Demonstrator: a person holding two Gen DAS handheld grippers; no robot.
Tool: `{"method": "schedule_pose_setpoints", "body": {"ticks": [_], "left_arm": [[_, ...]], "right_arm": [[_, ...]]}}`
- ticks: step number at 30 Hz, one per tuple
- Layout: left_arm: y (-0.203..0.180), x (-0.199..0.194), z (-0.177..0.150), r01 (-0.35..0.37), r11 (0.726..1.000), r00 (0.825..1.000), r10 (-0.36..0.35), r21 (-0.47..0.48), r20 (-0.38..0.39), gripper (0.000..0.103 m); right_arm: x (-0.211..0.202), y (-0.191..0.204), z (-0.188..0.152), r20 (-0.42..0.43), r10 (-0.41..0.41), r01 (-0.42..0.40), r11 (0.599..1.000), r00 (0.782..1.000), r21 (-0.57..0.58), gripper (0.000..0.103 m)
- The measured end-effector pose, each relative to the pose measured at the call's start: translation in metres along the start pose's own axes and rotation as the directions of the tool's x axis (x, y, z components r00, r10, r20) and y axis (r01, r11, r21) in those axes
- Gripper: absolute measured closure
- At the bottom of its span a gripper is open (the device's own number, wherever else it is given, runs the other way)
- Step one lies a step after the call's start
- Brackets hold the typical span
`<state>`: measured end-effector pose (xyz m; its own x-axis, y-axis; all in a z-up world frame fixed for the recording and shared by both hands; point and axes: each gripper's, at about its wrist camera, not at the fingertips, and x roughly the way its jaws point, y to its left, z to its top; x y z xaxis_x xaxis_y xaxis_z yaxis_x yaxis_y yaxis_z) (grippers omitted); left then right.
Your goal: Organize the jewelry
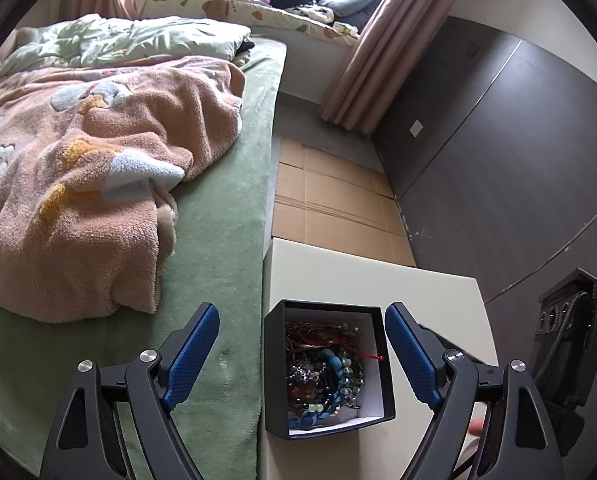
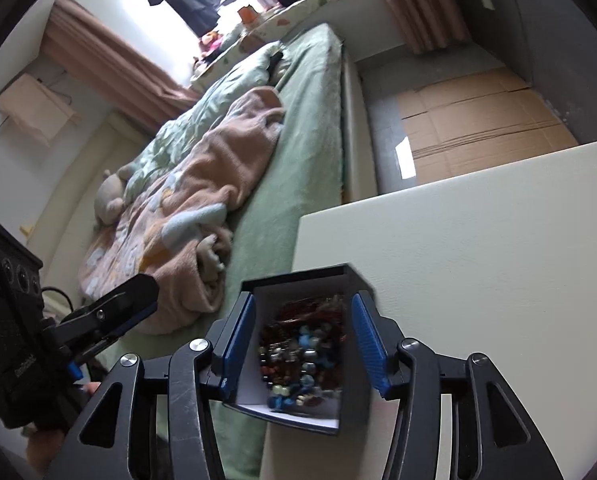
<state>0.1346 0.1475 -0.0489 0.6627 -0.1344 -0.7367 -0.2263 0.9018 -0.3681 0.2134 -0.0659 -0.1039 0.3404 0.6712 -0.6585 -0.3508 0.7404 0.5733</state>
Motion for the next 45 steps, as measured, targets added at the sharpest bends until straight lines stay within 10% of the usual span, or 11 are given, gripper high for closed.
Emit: {"method": "schedule_pose_setpoints", "body": {"ticks": [26,45], "left_arm": [[-0.091,-0.047,-0.056,-0.129,0.967,0.982,0.094,0.219,0.162,0.0],[-0.131,-0.073,-0.107,-0.163,0.96,0.958,0.1,0.226,0.268,0.0]], "right_arm": [[-0.139,-0.035,-0.03,0.123,-0.164,0.172,0.984,0.979,-0.056,0.0],[-0.197,-0.049,-0.064,0.166,-0.191,0.216,0.965,0.967,-0.147,0.0]]}}
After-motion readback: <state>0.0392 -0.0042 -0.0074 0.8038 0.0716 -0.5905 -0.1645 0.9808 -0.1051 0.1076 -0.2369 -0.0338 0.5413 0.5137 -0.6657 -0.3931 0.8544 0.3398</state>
